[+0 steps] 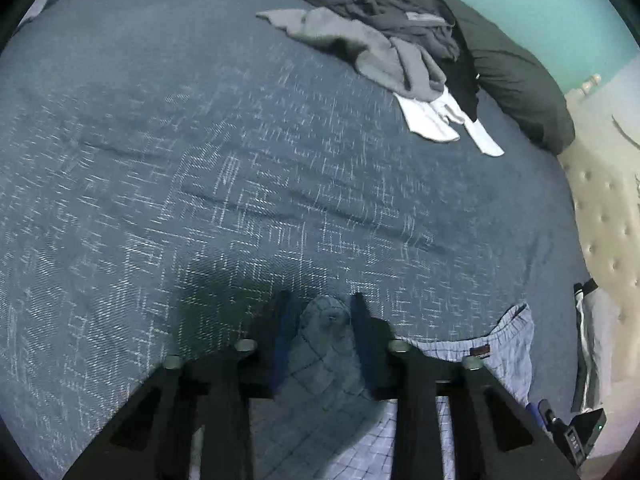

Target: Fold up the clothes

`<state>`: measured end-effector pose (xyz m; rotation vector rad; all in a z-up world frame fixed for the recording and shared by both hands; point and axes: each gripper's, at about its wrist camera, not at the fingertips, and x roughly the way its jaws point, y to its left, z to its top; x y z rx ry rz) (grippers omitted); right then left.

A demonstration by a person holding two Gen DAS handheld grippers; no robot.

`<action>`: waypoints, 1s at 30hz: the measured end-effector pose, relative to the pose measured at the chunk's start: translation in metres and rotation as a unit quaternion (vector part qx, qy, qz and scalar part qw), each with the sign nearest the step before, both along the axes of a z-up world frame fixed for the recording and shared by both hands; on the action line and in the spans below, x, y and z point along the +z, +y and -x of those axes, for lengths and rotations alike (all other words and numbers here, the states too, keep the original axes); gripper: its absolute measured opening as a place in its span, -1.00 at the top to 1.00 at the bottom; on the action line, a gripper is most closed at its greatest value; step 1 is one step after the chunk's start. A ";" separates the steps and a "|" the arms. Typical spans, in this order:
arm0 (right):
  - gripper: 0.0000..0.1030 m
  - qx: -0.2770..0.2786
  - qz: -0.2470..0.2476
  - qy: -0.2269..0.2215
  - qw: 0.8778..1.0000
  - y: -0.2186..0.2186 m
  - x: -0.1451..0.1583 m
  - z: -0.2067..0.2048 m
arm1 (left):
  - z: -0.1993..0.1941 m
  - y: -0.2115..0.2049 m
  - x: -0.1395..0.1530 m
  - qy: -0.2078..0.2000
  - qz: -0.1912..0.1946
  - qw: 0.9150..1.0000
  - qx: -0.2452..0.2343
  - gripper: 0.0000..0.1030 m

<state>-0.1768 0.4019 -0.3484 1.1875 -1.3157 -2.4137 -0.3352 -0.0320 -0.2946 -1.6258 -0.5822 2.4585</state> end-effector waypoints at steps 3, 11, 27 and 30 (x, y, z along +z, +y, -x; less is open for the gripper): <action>0.41 0.000 0.004 0.000 1.000 0.001 -0.001 0.001 | 0.001 0.005 0.000 0.005 0.006 1.000 -0.017 0.80; 0.41 -0.001 0.008 -0.003 1.000 0.003 -0.004 0.000 | -0.032 0.015 0.035 0.115 0.049 0.990 -0.064 0.84; 0.41 0.003 0.015 -0.003 1.000 -0.001 -0.003 -0.001 | -0.014 0.017 0.010 0.099 0.124 0.982 -0.101 0.78; 0.41 0.005 0.016 -0.003 1.000 -0.001 -0.004 -0.001 | -0.018 0.003 0.019 0.103 0.083 0.988 -0.083 0.61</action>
